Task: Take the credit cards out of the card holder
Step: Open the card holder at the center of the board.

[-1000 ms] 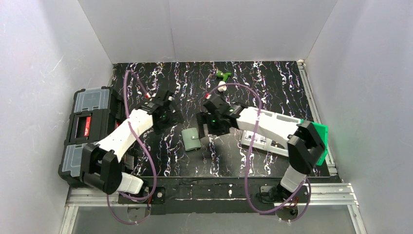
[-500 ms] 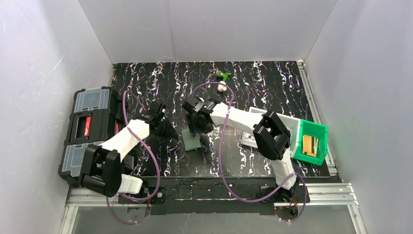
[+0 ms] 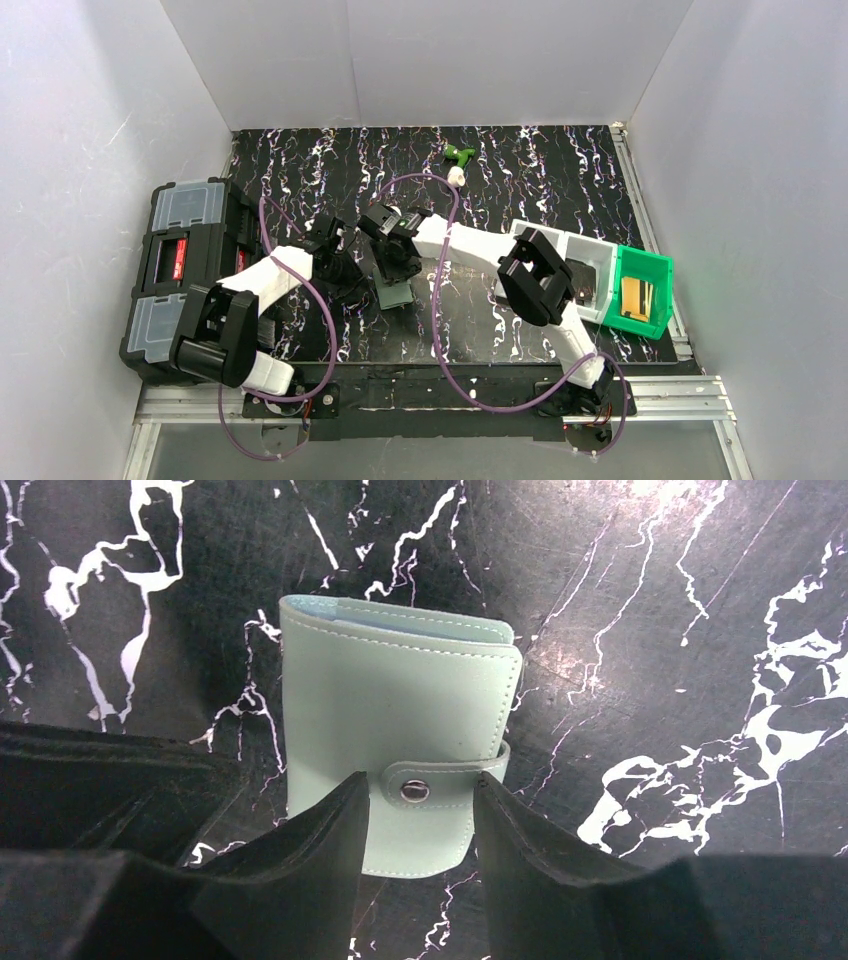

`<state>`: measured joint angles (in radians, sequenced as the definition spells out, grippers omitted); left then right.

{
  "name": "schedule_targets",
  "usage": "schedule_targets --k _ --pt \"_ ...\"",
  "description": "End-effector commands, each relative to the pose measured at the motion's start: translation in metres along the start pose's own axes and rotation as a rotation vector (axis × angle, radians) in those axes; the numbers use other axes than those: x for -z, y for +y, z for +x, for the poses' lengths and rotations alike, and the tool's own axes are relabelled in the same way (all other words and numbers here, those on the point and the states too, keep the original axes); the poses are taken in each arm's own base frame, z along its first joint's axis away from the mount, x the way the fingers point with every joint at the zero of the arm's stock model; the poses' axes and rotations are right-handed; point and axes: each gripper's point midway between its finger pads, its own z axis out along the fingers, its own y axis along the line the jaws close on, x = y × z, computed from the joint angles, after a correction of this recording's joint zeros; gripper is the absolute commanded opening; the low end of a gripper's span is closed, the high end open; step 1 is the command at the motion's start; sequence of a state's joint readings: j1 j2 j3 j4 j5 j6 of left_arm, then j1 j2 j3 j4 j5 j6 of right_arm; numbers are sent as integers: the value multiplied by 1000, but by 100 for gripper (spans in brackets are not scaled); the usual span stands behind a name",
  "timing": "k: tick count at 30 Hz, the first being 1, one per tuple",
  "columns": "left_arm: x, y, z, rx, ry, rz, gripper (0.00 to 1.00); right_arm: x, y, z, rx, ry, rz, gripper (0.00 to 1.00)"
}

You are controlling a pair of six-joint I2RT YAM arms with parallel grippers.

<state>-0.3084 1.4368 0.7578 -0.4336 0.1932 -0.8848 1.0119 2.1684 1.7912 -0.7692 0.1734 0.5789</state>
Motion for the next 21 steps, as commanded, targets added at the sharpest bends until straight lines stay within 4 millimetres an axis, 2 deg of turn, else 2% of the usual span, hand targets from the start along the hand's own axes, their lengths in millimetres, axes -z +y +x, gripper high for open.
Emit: schedule_targets --k 1,4,7,10,16,21 --pt "-5 2 3 32 20 -4 30 4 5 -6 22 4 -2 51" --pt "-7 2 3 36 28 -3 30 -1 4 -1 25 22 6 50" --pt "-8 -1 3 35 39 3 29 -5 3 3 26 43 9 44" --pt "-8 -7 1 31 47 18 28 -6 3 6 27 56 6 34" --pt "0 -25 -1 -9 52 65 28 0 7 8 -1 68 -76 6" --pt "6 -41 -1 -57 41 76 28 11 12 5 -47 61 -223 1"
